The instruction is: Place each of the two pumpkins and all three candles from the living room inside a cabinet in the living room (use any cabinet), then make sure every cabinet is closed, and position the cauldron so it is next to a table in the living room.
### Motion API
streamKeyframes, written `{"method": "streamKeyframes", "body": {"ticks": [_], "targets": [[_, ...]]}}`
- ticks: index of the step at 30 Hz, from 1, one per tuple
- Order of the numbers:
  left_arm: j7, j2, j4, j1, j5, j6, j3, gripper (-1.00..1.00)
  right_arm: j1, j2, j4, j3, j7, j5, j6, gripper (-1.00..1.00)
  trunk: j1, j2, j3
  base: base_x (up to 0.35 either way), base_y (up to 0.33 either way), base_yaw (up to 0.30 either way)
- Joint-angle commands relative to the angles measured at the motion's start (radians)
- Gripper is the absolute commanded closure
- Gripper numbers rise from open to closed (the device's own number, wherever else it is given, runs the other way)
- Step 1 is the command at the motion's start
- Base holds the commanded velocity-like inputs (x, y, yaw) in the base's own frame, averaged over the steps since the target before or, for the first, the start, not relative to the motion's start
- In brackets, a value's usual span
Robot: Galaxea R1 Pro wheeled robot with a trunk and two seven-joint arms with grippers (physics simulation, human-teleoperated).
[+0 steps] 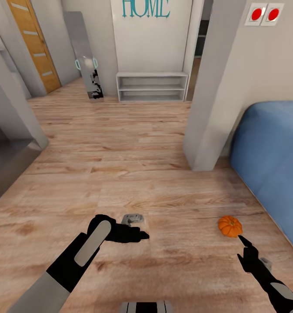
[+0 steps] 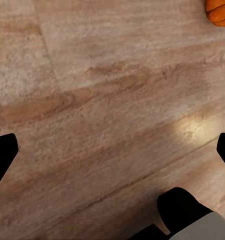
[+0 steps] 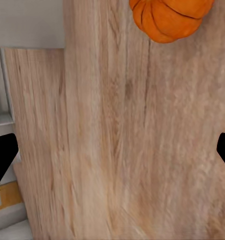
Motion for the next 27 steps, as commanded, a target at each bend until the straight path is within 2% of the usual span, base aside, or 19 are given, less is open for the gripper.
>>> {"method": "streamKeyframes", "body": {"ticks": [1,14,21,27], "targets": [[0.010,0.001,-0.001,-0.001,0.010,0.000,-0.002,-1.00,-0.001,0.000,0.002,-0.005,0.001,-0.008,0.009,-1.00,0.000,0.000,-0.001,0.234,0.094,0.000],[0.010,-0.001,-0.001,-0.001,0.009,0.000,-0.002,-1.00,0.000,-0.005,0.010,-0.019,-0.001,-0.011,0.007,-1.00,0.000,0.000,-0.001,0.294,0.031,0.000],[0.011,-0.002,-0.002,-0.001,0.005,-0.004,-0.002,-1.00,0.002,-0.007,0.016,-0.065,-0.002,-0.010,0.002,-1.00,0.000,0.000,-0.001,0.085,-0.044,0.000],[0.011,-0.004,-0.002,-0.001,0.002,-0.006,-0.003,-1.00,0.003,-0.008,0.018,-0.074,-0.040,-0.010,-0.010,-1.00,0.000,0.000,-0.001,0.015,-0.197,0.000]]}}
